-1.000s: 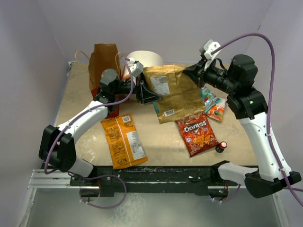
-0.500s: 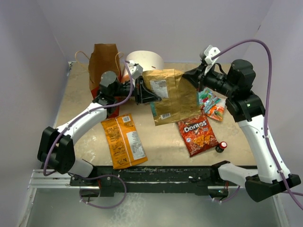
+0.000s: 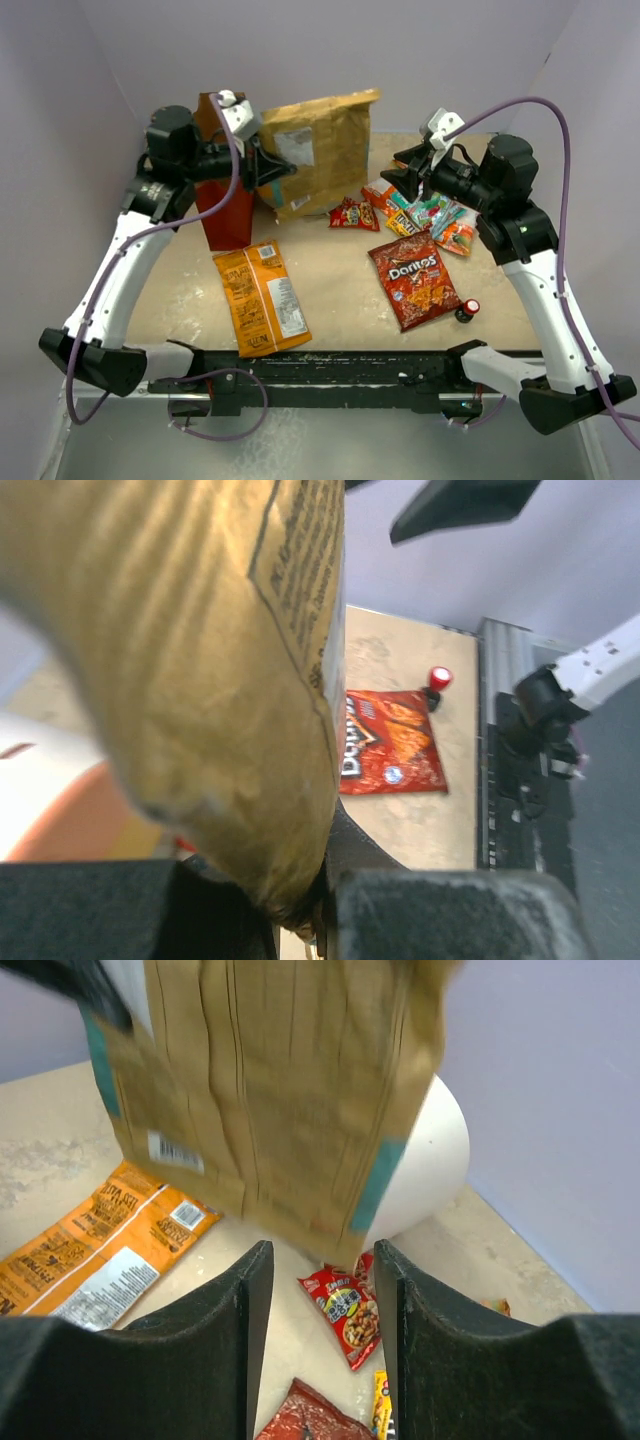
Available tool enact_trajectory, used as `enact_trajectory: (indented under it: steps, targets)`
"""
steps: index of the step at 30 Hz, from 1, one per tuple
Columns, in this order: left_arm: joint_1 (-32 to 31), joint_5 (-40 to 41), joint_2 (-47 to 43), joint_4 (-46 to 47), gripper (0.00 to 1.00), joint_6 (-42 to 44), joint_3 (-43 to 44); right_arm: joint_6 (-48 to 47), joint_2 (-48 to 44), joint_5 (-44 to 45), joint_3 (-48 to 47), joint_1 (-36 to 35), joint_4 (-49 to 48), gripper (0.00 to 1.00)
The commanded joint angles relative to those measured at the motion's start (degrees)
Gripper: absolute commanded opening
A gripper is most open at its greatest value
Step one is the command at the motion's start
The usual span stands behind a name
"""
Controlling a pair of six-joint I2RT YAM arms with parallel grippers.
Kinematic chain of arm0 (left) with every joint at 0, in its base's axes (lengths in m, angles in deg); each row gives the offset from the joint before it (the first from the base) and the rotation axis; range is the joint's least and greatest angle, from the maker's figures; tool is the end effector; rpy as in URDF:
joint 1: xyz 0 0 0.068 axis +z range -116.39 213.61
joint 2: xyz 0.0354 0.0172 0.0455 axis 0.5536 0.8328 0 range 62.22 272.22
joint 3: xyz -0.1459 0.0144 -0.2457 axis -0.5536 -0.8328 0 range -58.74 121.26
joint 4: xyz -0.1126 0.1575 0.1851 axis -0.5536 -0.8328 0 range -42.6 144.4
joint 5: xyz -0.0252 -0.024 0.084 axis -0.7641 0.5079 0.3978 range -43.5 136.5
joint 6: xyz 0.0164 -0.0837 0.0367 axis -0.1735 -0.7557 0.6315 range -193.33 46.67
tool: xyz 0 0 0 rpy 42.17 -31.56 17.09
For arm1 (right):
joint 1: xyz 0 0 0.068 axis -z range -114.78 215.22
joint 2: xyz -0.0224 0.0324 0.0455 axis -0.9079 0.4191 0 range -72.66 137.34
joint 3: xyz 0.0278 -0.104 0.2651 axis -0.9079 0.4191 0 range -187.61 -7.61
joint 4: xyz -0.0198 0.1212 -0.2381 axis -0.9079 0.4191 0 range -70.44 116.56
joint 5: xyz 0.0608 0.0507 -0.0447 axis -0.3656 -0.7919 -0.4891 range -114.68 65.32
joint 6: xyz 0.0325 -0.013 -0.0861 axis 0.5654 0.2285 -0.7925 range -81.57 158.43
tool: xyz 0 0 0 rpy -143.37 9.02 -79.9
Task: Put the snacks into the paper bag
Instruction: Place the snack in the paper bag.
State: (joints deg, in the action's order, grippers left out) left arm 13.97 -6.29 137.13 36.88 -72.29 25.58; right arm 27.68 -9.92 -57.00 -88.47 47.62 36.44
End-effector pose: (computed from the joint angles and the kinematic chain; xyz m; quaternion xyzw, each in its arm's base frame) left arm 0.2693 -0.1667 0.4644 0.4081 0.6133 -0.4263 0.5250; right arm 0.2326 0.1206 0.4989 -0.3574 0.6026 0.2354 0.6736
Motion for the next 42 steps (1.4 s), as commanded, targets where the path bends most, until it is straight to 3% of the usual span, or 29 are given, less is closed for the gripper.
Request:
enact_trajectory:
  steps: [1,7,16,28,37,42]
  targets:
    - [3.08,7.17,-3.52,-9.51,0.0,5.91,10.14,-1.36,-2.2,0.16,0.18,0.44,-0.84,0.48]
    - [5.83,21.37,-3.52,-18.96,0.0,7.81,20.34,-2.08,-2.89,1.55,0.12,0.88,0.29,0.5]
    - [10.21,38.14,-4.19,-21.08,0.0,6.21,27.73,-2.88,-1.93,2.65,0.31,1.08,-0.54,0.51]
    - [13.62,48.15,2.97,-28.87,0.0,11.05,35.48,-3.14,-2.26,2.13,1.7,1.25,-0.76,0.51]
    - [13.66,45.68,14.17,-45.75,0.0,13.41,49.19,-3.96,-3.23,2.11,2.88,1.21,0.23,0.52]
    - [13.74,45.34,17.73,-51.83,0.0,14.47,51.83,-4.36,-3.0,1.45,3.65,1.17,-0.3,0.52]
